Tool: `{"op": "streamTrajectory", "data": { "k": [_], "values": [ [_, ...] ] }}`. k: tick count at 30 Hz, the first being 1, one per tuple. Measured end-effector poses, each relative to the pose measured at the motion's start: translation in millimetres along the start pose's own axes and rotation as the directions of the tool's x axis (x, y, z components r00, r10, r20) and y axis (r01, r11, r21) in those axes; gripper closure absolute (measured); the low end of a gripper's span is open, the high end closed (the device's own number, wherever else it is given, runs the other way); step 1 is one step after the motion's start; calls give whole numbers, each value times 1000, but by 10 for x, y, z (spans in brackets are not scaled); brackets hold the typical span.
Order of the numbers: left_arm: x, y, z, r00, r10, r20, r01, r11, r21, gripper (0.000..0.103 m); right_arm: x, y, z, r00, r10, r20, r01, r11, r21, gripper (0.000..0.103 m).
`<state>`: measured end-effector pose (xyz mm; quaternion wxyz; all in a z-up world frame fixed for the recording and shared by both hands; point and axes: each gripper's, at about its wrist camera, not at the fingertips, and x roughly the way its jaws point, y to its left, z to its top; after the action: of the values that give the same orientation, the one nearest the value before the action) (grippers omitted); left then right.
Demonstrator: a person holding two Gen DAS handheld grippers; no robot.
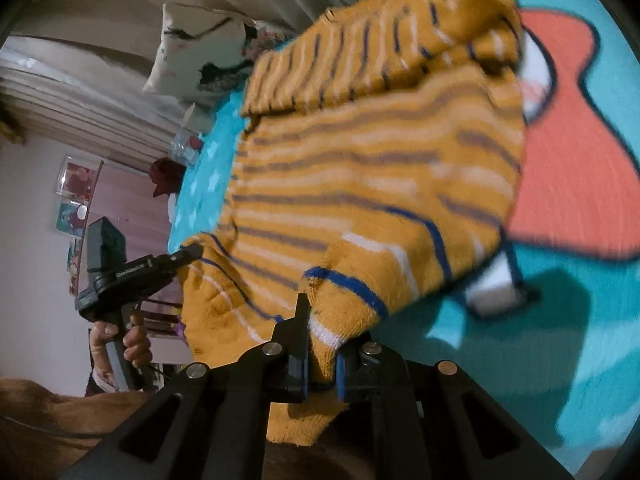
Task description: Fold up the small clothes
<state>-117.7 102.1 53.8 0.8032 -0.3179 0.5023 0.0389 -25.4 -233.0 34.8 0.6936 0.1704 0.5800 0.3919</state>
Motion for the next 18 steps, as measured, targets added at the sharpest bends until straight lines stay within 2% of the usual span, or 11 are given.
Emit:
{"op": "streamTrajectory", "data": {
  "k": [3, 6, 9, 10, 12, 14, 15, 16, 17, 18],
  "values": [
    [94, -175, 538, 999, -44, 14, 44, 998, 38, 96, -83, 56, 406, 997, 12, 70, -14, 1000, 23, 93],
    [260, -468, 1218, 996, -70, 48, 64, 992, 106, 96, -202, 61, 975, 985, -9, 170, 4, 1000, 29, 93],
    [638, -724, 1912, 995, -24, 93, 8, 986, 167, 95, -210, -80, 1636, 964, -57, 260, 38, 996, 80, 92],
    [838, -759, 2153, 997, -11, 81, -2, 987, 159, 93, -167, -184, 1859, 958, -79, 276, 49, 992, 115, 89],
    [1053, -759, 2388, 999, -7, 48, 1, 993, 118, 92, -21, -486, 2226, 951, -140, 277, 82, 974, 212, 84],
    [1111, -770, 2502, 998, -53, 42, 49, 994, 95, 81, 130, -848, 2454, 954, -150, 260, 54, 938, 344, 81],
    [1097, -785, 2510, 996, -72, 53, 66, 992, 108, 65, 134, -966, 2468, 954, -136, 267, 24, 923, 383, 80],
    [1070, -779, 2501, 994, -84, 66, 76, 990, 122, 55, 127, -1075, 2462, 951, -103, 291, -33, 905, 425, 73],
    [1045, -756, 2485, 993, -86, 79, 76, 989, 123, 38, 116, -1112, 2450, 948, -83, 307, -63, 897, 438, 62],
    [1022, -714, 2468, 992, -85, 90, 74, 990, 118, 35, 92, -1145, 2430, 943, -69, 325, -87, 892, 444, 58]
  ]
}}
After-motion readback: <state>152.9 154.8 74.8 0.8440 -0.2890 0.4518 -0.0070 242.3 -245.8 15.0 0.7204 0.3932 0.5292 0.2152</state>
